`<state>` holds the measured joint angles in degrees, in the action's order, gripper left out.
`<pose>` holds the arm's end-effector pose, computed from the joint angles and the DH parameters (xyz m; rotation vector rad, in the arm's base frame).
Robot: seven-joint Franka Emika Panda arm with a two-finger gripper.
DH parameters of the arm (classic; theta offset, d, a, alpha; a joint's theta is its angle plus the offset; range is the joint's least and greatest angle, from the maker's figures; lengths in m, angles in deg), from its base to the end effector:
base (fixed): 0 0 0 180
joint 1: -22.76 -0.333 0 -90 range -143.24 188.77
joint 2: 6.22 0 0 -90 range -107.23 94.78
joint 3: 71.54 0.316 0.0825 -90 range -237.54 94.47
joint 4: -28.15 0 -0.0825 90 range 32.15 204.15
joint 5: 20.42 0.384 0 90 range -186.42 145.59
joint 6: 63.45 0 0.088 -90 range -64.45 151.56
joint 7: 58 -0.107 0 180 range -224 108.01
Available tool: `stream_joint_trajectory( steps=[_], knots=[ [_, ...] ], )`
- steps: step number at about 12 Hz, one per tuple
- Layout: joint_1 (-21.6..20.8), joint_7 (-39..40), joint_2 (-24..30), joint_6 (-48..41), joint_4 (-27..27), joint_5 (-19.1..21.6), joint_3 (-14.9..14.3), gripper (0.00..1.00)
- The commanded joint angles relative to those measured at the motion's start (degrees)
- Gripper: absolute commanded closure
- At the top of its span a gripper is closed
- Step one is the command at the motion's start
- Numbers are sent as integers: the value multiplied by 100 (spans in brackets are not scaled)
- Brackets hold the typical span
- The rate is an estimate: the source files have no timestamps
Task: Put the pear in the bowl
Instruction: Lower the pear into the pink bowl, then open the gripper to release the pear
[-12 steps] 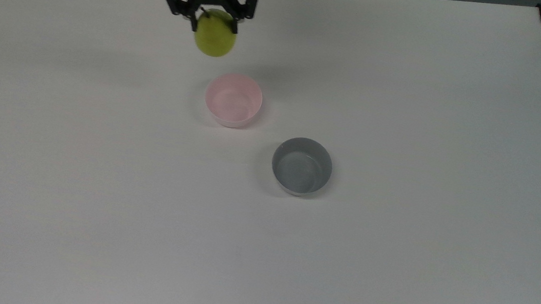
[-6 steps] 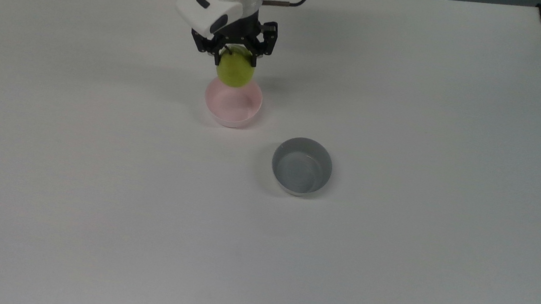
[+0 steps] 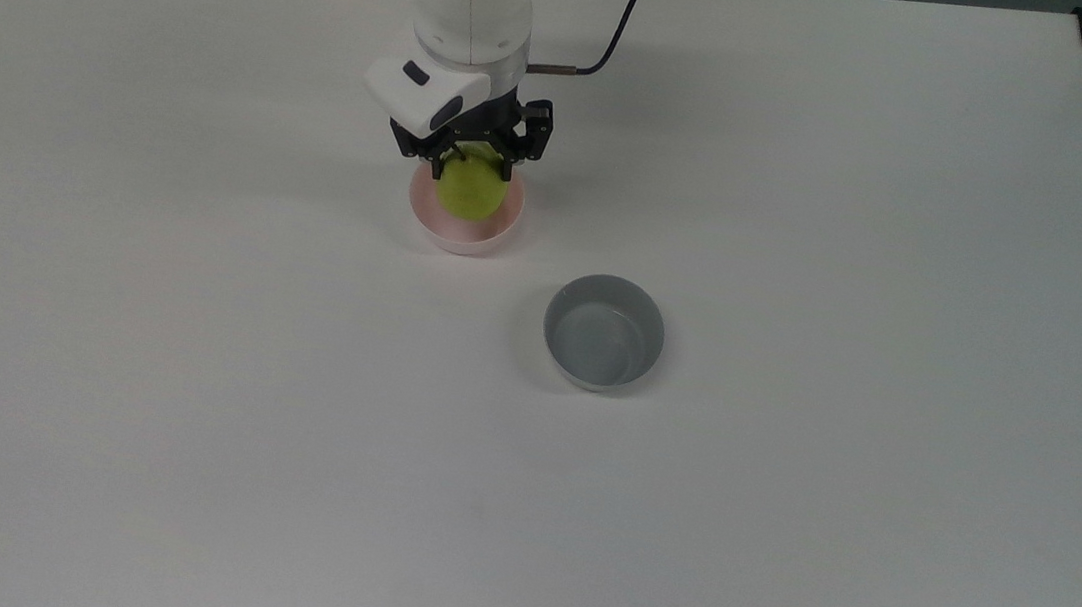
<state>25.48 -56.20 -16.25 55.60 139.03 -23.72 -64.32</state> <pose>0.5911 0.0411 0.3943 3.1052 0.2133 -0.0469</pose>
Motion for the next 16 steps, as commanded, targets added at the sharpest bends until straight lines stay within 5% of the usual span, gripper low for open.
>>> stream_joint_trajectory(
  steps=[1, 4, 9, 13, 16],
  knots=[
    [-8, -92, -25, 444, 354, -249, 25, 94],
    [-8, -92, -113, 585, 407, -337, 25, 93],
    [1, -241, -105, 576, 381, -399, 25, 4],
    [27, -531, 79, 462, 233, -399, 25, 0],
    [176, -628, 316, -668, -521, -399, -9, 0]
  ],
)
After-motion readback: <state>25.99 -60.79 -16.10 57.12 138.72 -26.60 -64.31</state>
